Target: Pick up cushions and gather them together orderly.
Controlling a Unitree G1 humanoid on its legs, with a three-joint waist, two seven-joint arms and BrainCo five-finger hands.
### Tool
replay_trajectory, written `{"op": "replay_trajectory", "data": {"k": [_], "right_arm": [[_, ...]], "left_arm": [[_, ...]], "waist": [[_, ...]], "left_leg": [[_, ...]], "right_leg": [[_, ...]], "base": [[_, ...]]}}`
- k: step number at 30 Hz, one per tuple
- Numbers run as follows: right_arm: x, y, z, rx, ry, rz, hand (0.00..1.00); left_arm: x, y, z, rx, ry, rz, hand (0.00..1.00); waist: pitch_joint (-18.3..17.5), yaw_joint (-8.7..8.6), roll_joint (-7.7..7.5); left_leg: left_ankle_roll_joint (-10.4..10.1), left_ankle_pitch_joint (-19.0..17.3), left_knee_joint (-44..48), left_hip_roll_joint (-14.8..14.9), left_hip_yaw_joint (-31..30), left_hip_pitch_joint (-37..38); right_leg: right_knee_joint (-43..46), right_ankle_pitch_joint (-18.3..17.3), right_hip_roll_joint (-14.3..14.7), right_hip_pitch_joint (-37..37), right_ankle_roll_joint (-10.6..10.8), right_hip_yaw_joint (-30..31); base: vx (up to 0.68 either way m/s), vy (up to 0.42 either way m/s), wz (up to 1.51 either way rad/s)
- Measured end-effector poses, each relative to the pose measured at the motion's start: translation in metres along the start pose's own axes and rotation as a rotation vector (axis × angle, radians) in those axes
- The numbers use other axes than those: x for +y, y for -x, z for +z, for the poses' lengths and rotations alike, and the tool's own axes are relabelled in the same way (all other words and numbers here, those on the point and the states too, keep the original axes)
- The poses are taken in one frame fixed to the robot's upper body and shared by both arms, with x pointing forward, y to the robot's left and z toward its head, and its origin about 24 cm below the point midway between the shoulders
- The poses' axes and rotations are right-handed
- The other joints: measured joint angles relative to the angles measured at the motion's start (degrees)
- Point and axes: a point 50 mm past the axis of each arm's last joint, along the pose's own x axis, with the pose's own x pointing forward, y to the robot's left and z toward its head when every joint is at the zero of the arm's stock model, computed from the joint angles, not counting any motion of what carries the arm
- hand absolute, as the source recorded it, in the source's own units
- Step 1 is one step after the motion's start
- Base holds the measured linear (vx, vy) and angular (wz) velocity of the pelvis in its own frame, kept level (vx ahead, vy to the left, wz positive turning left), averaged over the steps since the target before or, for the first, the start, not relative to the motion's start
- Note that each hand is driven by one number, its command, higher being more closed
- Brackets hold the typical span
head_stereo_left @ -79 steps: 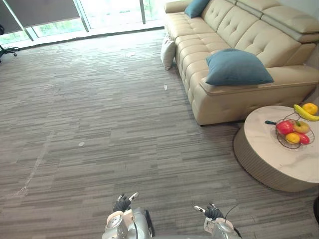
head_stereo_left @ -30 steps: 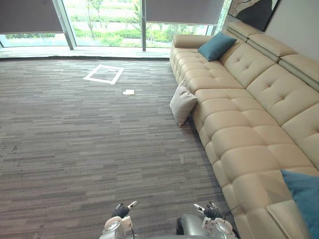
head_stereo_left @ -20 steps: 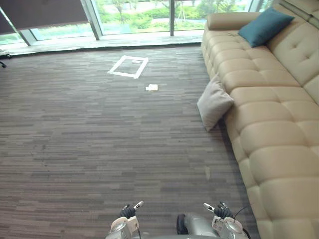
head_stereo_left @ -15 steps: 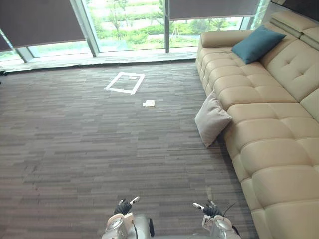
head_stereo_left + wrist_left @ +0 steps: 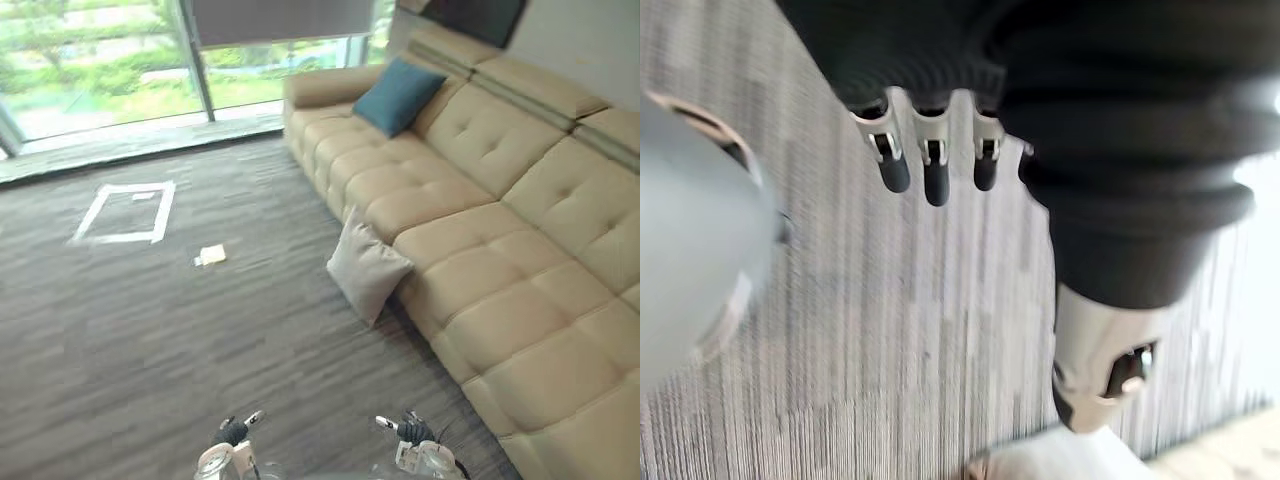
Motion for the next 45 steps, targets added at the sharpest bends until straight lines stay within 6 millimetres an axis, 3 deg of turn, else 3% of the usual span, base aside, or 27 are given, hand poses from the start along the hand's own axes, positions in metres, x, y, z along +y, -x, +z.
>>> {"op": "replay_trajectory", "data": {"k": [1, 5, 6, 7, 8, 9, 10, 11, 12, 13, 15, 18, 19, 21, 23, 24, 26, 29, 32, 33, 34, 36, 38, 39, 40, 42, 45], "right_arm": [[-0.005, -0.002, 0.004, -0.005, -0.026, -0.02, 0.0], [-0.02, -0.002, 0.002, 0.004, -0.062, -0.07, 0.0], [-0.025, 0.0, -0.005, 0.028, -0.057, -0.084, 0.0], [-0.039, 0.001, -0.008, 0.047, -0.037, -0.115, 0.0], [-0.04, 0.001, -0.006, 0.044, -0.032, -0.115, 0.0], [-0.041, -0.001, 0.0, 0.029, -0.014, -0.11, 0.0], [-0.039, -0.002, 0.003, 0.023, -0.009, -0.106, 0.0], [-0.032, -0.005, 0.008, 0.013, 0.005, -0.083, 0.0], [-0.029, -0.005, 0.008, 0.014, 0.008, -0.075, 0.0], [-0.02, -0.006, 0.004, 0.03, 0.017, -0.051, 0.0], [-0.011, -0.005, 0.0, 0.044, 0.01, -0.037, 0.0], [-0.004, -0.005, -0.003, 0.057, -0.003, -0.025, 0.0], [-0.004, -0.004, -0.003, 0.059, -0.003, -0.026, 0.0], [-0.004, -0.004, -0.003, 0.058, 0.0, -0.029, 0.0], [-0.004, -0.004, -0.005, 0.062, 0.009, -0.026, 0.0], [-0.002, -0.003, -0.009, 0.077, 0.016, -0.019, 0.0], [0.003, -0.001, -0.014, 0.087, 0.014, -0.006, 0.0], [0.007, 0.0, -0.015, 0.083, 0.023, 0.012, 0.0], [0.011, -0.001, -0.011, 0.069, 0.03, 0.027, 0.0], [0.011, -0.002, -0.008, 0.064, 0.03, 0.027, 0.0], [0.012, -0.002, -0.009, 0.066, 0.028, 0.027, 0.0], [0.008, -0.003, -0.009, 0.064, 0.023, 0.014, 0.0], [-0.004, -0.003, -0.009, 0.067, 0.012, -0.021, 0.0], [-0.019, -0.004, -0.008, 0.072, 0.006, -0.063, 0.0], [-0.025, -0.004, -0.008, 0.072, 0.004, -0.079, 0.0], [-0.032, -0.003, -0.008, 0.073, 0.0, -0.103, 0.0], [-0.033, -0.002, -0.009, 0.074, 0.003, -0.102, 0.0]], "left_arm": [[-0.01, -0.001, 0.005, -0.005, 0.007, -0.023, 0.0], [-0.018, 0.001, -0.006, 0.02, -0.03, -0.06, 0.0], [-0.021, 0.003, -0.01, 0.029, -0.032, -0.065, 0.0], [-0.017, 0.006, -0.023, 0.069, -0.03, -0.059, 0.0], [-0.014, 0.006, -0.025, 0.072, -0.024, -0.047, 0.0], [-0.01, 0.006, -0.022, 0.061, -0.004, -0.029, 0.0], [-0.008, 0.006, -0.023, 0.06, 0.006, -0.023, 0.0], [-0.004, 0.007, -0.022, 0.05, 0.02, -0.01, 0.0], [-0.003, 0.007, -0.021, 0.044, 0.019, -0.008, 0.0], [0.001, 0.007, -0.018, 0.029, 0.016, -0.002, 0.0], [-0.003, 0.007, -0.012, -0.005, 0.022, -0.012, 0.0], [-0.009, 0.006, -0.007, -0.026, 0.035, -0.027, 0.0], [-0.009, 0.006, -0.006, -0.027, 0.036, -0.027, 0.0], [-0.01, 0.006, -0.005, -0.036, 0.036, -0.029, 0.0], [-0.009, 0.006, -0.005, -0.038, 0.036, -0.029, 0.0], [-0.006, 0.005, -0.006, -0.031, 0.031, -0.022, 0.0], [0.0, 0.005, -0.006, -0.029, 0.019, -0.008, 0.0], [0.0, 0.004, -0.006, -0.015, -0.018, -0.013, 0.0], [0.001, 0.004, -0.01, 0.005, -0.019, -0.009, 0.0], [0.0, 0.004, -0.012, 0.014, -0.019, -0.009, 0.0], [0.001, 0.004, -0.011, 0.013, -0.02, -0.008, 0.0], [0.005, 0.004, -0.014, 0.027, -0.047, -0.004, 0.0], [0.003, 0.003, -0.013, 0.03, -0.092, -0.017, 0.0], [-0.005, 0.003, -0.016, 0.041, -0.096, -0.035, 0.0], [-0.007, 0.004, -0.017, 0.044, -0.095, -0.039, 0.0], [-0.01, 0.004, -0.015, 0.035, -0.094, -0.047, 0.0], [-0.01, 0.005, -0.013, 0.014, -0.078, -0.048, 0.0]], "waist": [[1.3, -0.46, -1.15], [1.3, -2.69, -1.15], [1.2, -2.83, -1.3], [1.0, -2.92, 1.14], [0.9, -2.81, 1.69], [1.1, -2.34, 3.23], [1.2, -2.16, 3.79], [1.9, -1.88, 4.66], [2.2, -1.79, 4.74], [2.9, -0.97, 3.18], [2.8, 0.41, 2.28], [2.9, 0.72, 2.01], [2.9, 0.73, 1.99], [2.8, 0.88, 1.97], [2.5, 1.1, 2.08], [1.3, 1.2, 1.81], [0.4, 1.15, -0.2], [0.5, 0.87, -1.17], [1.0, 1.06, -0.19], [1.0, 0.93, 0.03], [1.0, 1.06, -0.32], [0.6, 0.78, -0.95], [0.6, -0.05, -1.88], [0.8, -0.05, 0.16], [0.9, -0.08, 0.79], [1.3, 0.1, 1.39], [1.4, 0.96, 2.14]], "left_leg": [[-0.3, -1.3, -2.5, -1.8, -0.1, 4.2], [-0.1, -1.4, -4.1, -4.0, -5.5, 8.6], [-0.1, -1.4, -3.1, -4.7, -7.5, 9.8], [-0.6, -1.3, 5.6, -2.7, -9.5, 8.3], [-1.1, -1.0, 10.0, -2.3, -9.9, 6.3], [-7.8, 3.0, 25.8, -0.2, -10.6, -0.9], [-10.3, 5.6, 31.3, 0.8, -10.9, -3.9], [-12.0, 7.0, 44.4, 4.7, -10.5, -9.5], [-11.5, 6.7, 46.0, 5.4, -9.9, -10.0], [-9.1, 5.2, 47.8, 6.6, -8.3, -12.2], [-6.7, 2.7, 44.6, 6.9, -7.0, -16.0], [-6.6, 1.2, 26.7, 5.8, -7.8, -22.4], [-6.7, 1.5, 24.3, 5.3, -8.8, -22.7], [-7.3, 5.0, 11.1, 2.1, -16.6, -24.1], [-5.0, 7.3, 8.7, 1.9, -19.3, -24.4], [-6.6, 11.7, 9.4, 2.9, -16.4, -23.7], [-5.0, 10.6, 8.7, 2.4, -12.4, -22.2], [-1.8, 8.5, 7.4, 2.0, -6.5, -16.2], [-1.2, 8.1, 1.7, 2.5, 0.2, -8.6], [-2.3, 7.1, -1.3, 3.0, 2.0, -6.1], [-2.6, 7.0, -2.1, 3.1, 3.1, -5.5], [-3.7, 6.6, -2.8, 2.8, 4.5, -4.6], [-4.5, 6.4, -3.0, 0.7, 3.2, -4.2], [-5.0, 6.9, -2.8, 1.0, 0.3, -3.7], [-5.2, 6.8, -2.4, 1.2, -0.6, -3.6], [-7.7, 5.2, 12.1, 3.9, -2.7, -9.7], [-8.2, 4.4, 28.2, 8.0, -5.6, -15.8]], "right_leg": [[-9.0, -0.4, 0.0, -2.4, -2.5, -6.6], [-27.6, 5.9, 1.4, -1.7, -5.9, -9.6], [-27.9, 9.1, 1.2, -0.8, -11.2, -8.4], [-27.0, 6.2, 1.4, 1.9, -11.5, -9.0], [-27.5, 5.7, 1.6, 2.4, -11.6, -9.1], [-29.9, 4.9, 2.7, 4.8, -12.0, -8.9], [-31.0, 4.7, 3.3, 6.0, -12.2, -8.4], [-34.3, 4.1, 5.5, 11.2, -13.3, -6.6], [-35.0, 4.0, 5.8, 12.9, -13.4, -5.9], [-37.8, 3.6, 6.1, 17.7, -13.9, -3.7], [-41.4, 3.7, 5.8, 22.6, -13.2, -0.1], [-45.3, 2.3, 4.4, 28.6, -10.3, 4.7], [-45.6, 2.1, 4.1, 29.1, -9.9, 5.2], [-46.7, -0.3, 2.7, 31.2, -6.8, 8.9], [-46.1, -1.9, 2.3, 31.6, -5.3, 11.9], [-42.4, -4.3, 1.6, 31.0, -2.8, 16.7], [-36.3, -4.2, 0.4, 27.4, -2.2, 19.5], [-20.9, -0.9, -0.3, 20.6, 3.3, 20.0], [-15.4, -1.2, -3.2, 15.0, 1.2, 10.4], [-17.0, -1.7, -4.6, 12.7, 0.3, 3.4], [-18.0, -1.8, -4.9, 11.8, 0.2, 1.0], [-27.6, 0.0, -4.4, 10.5, -1.3, -5.1], [-33.9, 2.8, -4.4, 11.9, -5.3, -4.7], [-35.4, 3.0, -4.0, 13.5, -5.4, -5.2], [-35.9, 2.9, -3.9, 14.1, -5.3, -5.4], [-37.2, 2.6, -4.0, 16.3, -5.2, -6.6], [-37.7, 1.8, -2.3, 18.8, -6.5, -5.5]], "base": [[0.38, 0.126, -0.09], [0.48, 0.032, 0.72], [0.69, -0.12, 0.71], [0.59, -0.108, 0.58], [0.57, -0.121, 0.23], [0.32, -0.066, -0.11], [0.66, -0.1, -0.51], [0.56, -0.057, -0.58], [0.65, -0.051, -0.87], [0.5, -0.019, -0.95], [0.5, 0.02, -1.0], [0.42, 0.097, -0.68], [0.41, 0.158, -0.59], [0.45, 0.245, -0.84], [0.53, 0.361, -1.12], [0.53, 0.383, -1.31], [0.39, 0.305, -1.13], [0.32, 0.344, -1.14], [0.14, 0.227, -1.11], [0.05, 0.084, -0.7], [0.06, 0.076, -0.87], [0.06, -0.033, -0.6], [0.14, -0.084, 0.07], [0.17, -0.094, 0.22], [0.16, -0.069, 0.2], [0.15, -0.136, 0.22], [0.1, -0.059, -0.27]]}}
